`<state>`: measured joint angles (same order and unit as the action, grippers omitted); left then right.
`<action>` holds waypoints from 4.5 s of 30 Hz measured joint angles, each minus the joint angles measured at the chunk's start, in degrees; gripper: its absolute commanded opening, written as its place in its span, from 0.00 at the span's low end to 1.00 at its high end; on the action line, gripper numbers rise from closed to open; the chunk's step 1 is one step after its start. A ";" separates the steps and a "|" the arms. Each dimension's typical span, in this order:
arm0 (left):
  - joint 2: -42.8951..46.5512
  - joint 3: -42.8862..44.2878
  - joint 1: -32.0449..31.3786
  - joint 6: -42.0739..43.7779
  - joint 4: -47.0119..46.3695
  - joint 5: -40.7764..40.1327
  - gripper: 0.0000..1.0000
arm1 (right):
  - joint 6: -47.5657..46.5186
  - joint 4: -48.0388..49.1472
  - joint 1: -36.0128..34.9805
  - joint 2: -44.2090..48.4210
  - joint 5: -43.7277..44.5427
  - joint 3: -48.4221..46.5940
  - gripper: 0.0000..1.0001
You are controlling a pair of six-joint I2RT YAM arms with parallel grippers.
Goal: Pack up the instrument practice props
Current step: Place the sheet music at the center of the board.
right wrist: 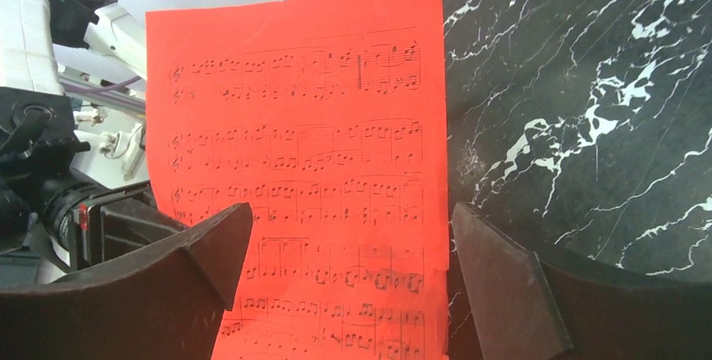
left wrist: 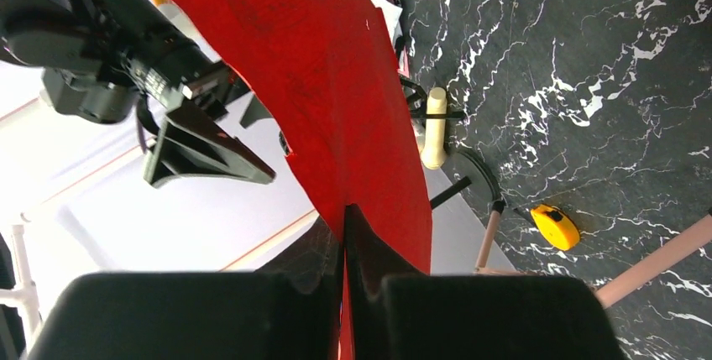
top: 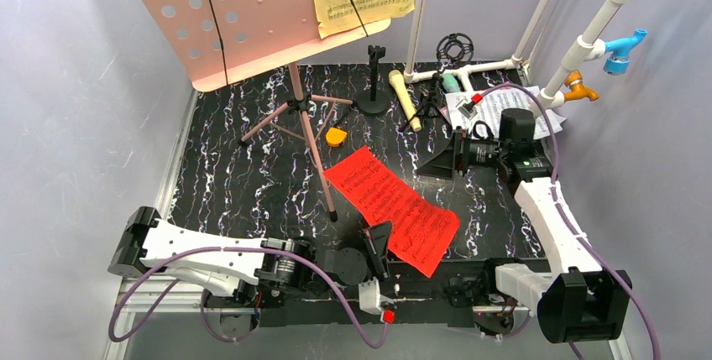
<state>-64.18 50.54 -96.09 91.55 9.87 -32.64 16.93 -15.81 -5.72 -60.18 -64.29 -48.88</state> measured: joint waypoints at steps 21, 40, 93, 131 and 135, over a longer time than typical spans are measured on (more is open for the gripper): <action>-5.42 2.86 -1.14 0.55 -0.09 -3.10 0.00 | 6.78 10.80 -5.27 -6.23 0.70 9.94 0.98; -7.82 4.46 -1.20 0.63 -3.63 -5.14 0.00 | 13.18 19.91 -7.10 -8.72 0.74 13.16 0.98; 20.46 -14.97 -1.22 -66.93 -7.76 -21.07 0.98 | -32.59 -4.63 -2.86 -6.01 62.05 -16.96 0.01; 20.87 -16.44 -1.22 -98.57 -0.37 -23.32 0.98 | -24.09 24.83 1.38 -25.40 90.53 -11.82 0.07; 20.61 -16.44 -1.22 -99.06 -0.35 -23.34 0.98 | -25.86 25.51 1.38 -25.40 91.17 -11.19 0.08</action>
<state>-43.57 34.11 -97.32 -7.51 9.52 -55.99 -8.93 9.69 -4.34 -85.58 26.87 -60.07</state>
